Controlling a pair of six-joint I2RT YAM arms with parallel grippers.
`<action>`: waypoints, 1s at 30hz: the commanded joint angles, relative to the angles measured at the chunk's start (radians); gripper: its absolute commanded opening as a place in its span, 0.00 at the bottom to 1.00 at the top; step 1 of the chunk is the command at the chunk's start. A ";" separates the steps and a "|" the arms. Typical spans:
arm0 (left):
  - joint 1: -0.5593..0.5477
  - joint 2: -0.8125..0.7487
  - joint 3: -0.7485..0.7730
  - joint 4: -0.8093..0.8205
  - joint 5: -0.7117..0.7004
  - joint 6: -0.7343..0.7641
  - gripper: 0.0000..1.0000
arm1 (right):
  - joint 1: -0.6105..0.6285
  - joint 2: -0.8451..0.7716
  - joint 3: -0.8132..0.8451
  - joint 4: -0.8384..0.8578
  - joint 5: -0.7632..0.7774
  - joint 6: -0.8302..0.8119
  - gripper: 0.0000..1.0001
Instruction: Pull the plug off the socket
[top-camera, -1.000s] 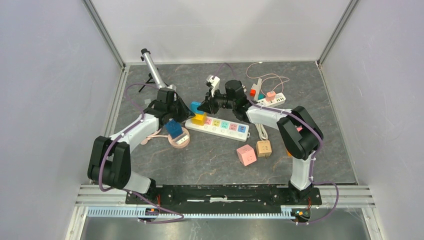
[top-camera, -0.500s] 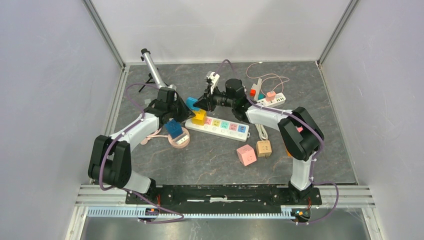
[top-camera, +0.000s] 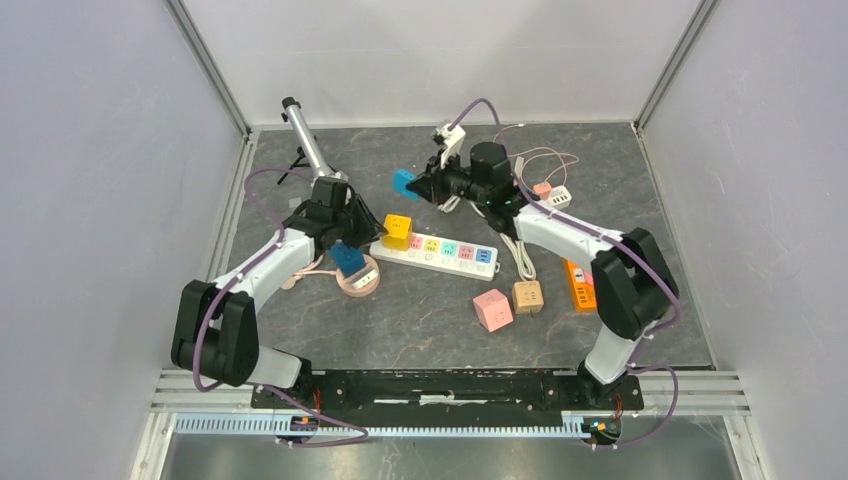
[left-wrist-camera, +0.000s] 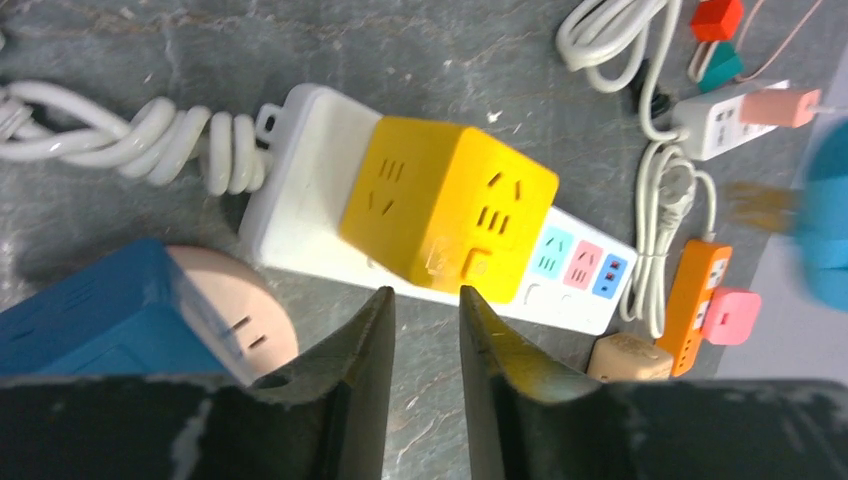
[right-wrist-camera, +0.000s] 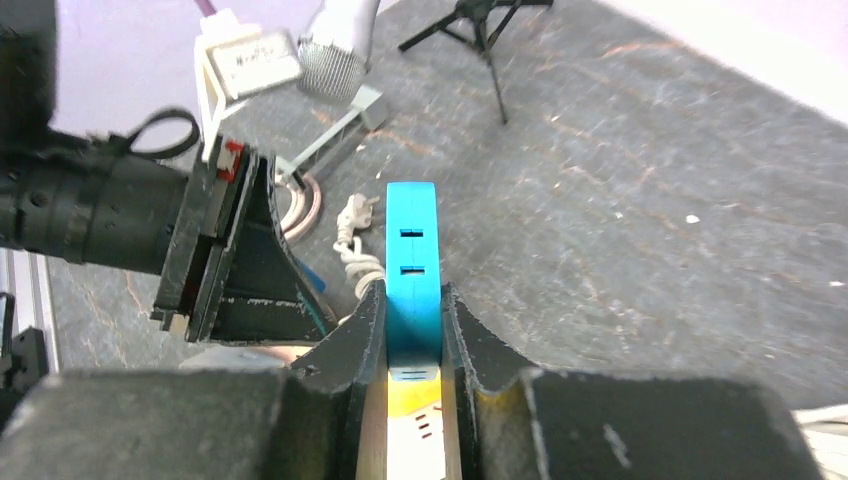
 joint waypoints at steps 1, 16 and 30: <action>-0.001 -0.054 0.059 -0.090 -0.035 0.061 0.42 | -0.031 -0.119 0.001 -0.036 0.032 0.010 0.00; -0.001 -0.246 0.150 -0.140 -0.125 0.290 1.00 | -0.012 -0.323 -0.250 -0.470 -0.367 -0.277 0.00; -0.001 -0.278 0.164 -0.211 -0.330 0.347 1.00 | 0.180 -0.279 -0.389 -0.713 -0.273 -0.417 0.01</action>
